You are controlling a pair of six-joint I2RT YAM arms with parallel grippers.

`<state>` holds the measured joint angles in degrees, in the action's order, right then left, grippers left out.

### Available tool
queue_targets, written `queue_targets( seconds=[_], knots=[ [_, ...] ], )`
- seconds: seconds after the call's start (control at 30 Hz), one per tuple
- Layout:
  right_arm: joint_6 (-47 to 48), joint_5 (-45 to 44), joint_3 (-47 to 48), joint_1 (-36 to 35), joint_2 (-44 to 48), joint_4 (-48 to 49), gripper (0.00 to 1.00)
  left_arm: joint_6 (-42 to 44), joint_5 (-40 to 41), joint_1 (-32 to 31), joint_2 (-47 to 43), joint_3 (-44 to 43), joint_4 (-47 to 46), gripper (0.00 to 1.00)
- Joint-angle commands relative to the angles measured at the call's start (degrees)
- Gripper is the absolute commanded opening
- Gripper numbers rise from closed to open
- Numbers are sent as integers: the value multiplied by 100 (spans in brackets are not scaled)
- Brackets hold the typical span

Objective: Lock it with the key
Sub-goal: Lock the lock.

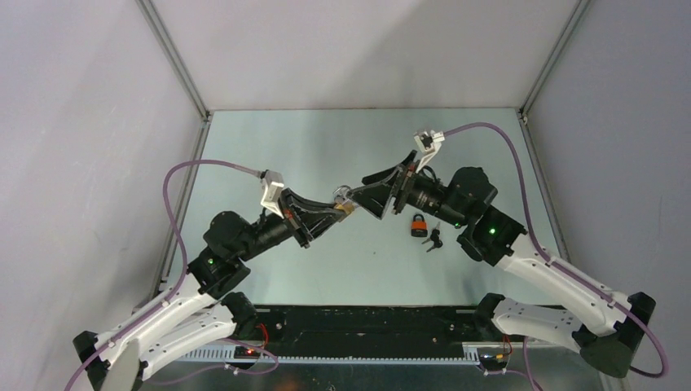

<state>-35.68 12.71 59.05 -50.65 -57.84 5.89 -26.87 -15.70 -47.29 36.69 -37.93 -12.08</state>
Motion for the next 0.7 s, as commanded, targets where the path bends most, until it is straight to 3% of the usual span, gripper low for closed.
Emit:
queue_targets(
  seconds=[0.0,0.1,0.23,0.3,0.4,0.57,0.67],
  knots=[
    [1105,657,-229,456,421,-11,86,406,-241,10,-60,-184,298,0],
    [1923,1711,-310,822,548,-107,81,608,-668,16,59,-403,688,0],
    [2452,2855,-351,915,628,141,56,918,-1251,17,329,-719,1482,0],
    [2420,3286,-345,860,567,424,49,1078,-1513,11,454,-814,1874,0],
    [2502,3428,-318,634,409,471,38,1167,-1658,12,514,-853,2000,0],
    [2843,3047,-224,434,172,-262,14,1319,-1854,12,456,-854,2088,0],
    [3019,2993,-206,378,60,-646,10,1402,-1932,14,442,-876,2127,0]
  ],
)
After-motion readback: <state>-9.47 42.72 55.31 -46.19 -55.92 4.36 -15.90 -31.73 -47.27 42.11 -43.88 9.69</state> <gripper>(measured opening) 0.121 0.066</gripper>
